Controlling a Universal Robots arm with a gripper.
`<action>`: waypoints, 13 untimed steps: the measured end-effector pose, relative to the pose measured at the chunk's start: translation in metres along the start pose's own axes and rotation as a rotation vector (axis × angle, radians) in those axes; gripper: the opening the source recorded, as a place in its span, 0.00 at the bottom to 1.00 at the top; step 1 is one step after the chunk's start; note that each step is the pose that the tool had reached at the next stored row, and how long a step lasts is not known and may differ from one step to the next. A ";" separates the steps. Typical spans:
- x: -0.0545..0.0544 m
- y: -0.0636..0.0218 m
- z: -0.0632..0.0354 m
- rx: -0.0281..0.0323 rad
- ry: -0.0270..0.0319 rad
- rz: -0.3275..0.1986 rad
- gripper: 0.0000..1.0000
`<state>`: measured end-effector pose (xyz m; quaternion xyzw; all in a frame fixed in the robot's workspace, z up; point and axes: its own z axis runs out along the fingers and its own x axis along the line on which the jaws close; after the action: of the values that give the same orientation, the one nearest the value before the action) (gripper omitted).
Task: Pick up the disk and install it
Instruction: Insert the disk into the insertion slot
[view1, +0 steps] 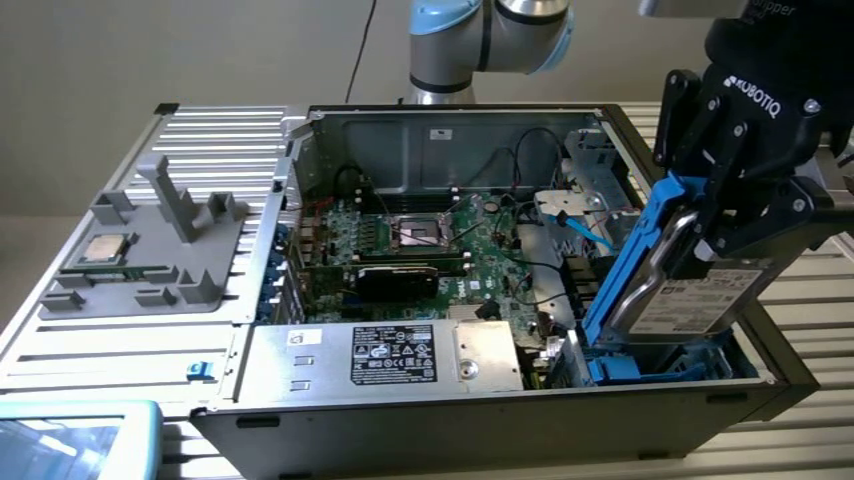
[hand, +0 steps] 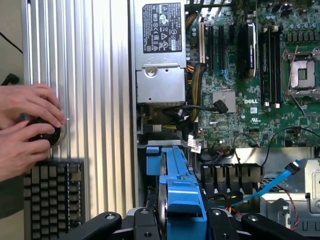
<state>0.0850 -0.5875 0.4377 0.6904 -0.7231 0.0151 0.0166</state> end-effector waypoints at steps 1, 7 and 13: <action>0.000 0.0000 0.0002 0.0000 0.0003 0.000 0.37; -0.005 -0.0011 0.0018 0.0002 0.0000 -0.004 0.37; -0.005 -0.0011 0.0030 0.0009 0.0003 -0.021 0.37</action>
<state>0.0863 -0.5830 0.4345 0.6978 -0.7159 0.0153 0.0166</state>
